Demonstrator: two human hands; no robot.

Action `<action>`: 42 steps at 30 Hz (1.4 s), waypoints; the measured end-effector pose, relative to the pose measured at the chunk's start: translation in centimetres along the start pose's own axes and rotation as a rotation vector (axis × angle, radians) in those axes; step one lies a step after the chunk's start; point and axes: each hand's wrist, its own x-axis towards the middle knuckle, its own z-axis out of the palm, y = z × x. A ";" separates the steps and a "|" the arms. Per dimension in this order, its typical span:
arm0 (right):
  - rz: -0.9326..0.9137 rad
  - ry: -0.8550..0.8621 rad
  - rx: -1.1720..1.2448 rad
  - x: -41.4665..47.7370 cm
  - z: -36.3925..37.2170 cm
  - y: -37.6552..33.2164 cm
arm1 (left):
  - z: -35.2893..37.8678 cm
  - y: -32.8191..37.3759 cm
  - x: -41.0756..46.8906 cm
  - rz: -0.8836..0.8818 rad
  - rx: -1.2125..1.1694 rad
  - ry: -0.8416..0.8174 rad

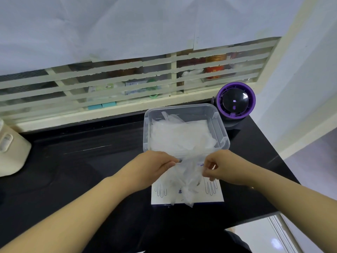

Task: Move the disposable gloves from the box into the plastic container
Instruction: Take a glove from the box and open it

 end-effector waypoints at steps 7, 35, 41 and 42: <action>-0.067 -0.134 -0.008 -1.6 -2.0 -1.8 | -0.8 0.5 0.1 -0.033 -0.050 0.130; -0.182 0.102 0.090 -1.2 -4.3 -4.9 | -7.4 0.1 0.9 -0.256 -1.468 0.516; 0.056 0.081 1.105 1.3 -4.2 -6.1 | -9.5 1.0 1.4 -0.108 -1.656 0.438; 0.088 0.021 1.243 1.7 -4.3 -6.2 | -9.8 1.2 1.5 -0.082 -1.667 0.434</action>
